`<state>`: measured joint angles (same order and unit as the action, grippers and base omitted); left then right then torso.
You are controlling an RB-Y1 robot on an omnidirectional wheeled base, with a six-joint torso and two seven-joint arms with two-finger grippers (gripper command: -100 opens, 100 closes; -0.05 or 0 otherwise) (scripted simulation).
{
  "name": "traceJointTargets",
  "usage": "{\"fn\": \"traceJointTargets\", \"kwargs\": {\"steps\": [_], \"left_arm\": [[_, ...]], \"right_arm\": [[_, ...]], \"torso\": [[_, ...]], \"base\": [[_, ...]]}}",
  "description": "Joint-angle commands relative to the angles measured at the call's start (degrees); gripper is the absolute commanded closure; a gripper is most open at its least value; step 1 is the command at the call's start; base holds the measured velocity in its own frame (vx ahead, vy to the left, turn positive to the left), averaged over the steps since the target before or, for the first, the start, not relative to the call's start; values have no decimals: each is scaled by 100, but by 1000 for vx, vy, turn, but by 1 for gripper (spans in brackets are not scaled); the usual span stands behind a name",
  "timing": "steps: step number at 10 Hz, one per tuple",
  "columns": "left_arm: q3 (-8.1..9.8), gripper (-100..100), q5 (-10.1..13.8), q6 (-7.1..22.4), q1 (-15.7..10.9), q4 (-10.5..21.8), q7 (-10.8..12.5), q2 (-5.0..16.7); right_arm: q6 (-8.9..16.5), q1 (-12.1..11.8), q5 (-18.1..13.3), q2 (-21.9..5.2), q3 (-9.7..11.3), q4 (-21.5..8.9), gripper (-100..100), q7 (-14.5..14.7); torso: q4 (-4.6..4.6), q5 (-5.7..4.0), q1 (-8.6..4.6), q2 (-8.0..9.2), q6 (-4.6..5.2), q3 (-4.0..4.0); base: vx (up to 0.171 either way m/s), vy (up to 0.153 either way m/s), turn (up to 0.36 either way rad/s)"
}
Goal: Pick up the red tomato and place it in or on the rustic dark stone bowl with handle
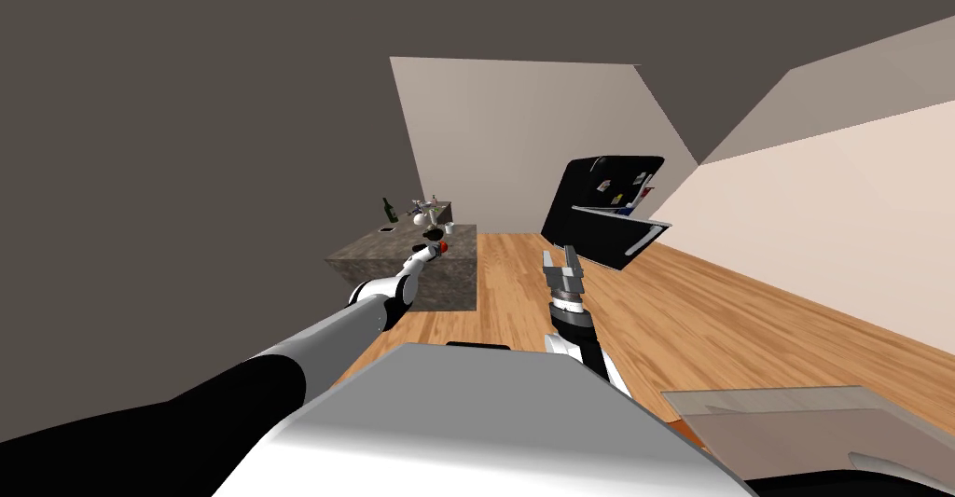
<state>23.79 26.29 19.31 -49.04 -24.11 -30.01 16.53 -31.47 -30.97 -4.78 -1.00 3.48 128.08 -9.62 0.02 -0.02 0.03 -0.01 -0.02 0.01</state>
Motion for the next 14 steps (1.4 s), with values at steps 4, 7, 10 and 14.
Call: {"fn": "traceJointTargets", "kwargs": {"steps": [4, 7, 10, 14], "left_arm": [[-306, 100, -341, -32, -43, 14, 634, 14], [-468, 100, -523, -51, -64, 25, 1005, 20], [-794, 100, -888, -87, -106, 46, 1557, 32], [-1119, 100, -1253, -124, -149, 68, 2225, 44]], "right_arm": [[0, 1, 0, 0, 0, 0, 0, 0], [0, 0, 0, 0, 0, 0, 0, 0], [0, 0, 0, 0, 0, 0, 0, 0], [0, 0, 0, 0, 0, 0, 0, 0]], "torso": [[4, -1, 10, 15, 2, 9], [7, -1, 9, 16, 0, 11], [8, 1, 6, 15, 0, 11], [12, 0, 9, 21, -2, 16]], "base": [[-32, 33, -49], [-24, 31, -30], [-27, 26, -42], [-32, 37, -44]]}}
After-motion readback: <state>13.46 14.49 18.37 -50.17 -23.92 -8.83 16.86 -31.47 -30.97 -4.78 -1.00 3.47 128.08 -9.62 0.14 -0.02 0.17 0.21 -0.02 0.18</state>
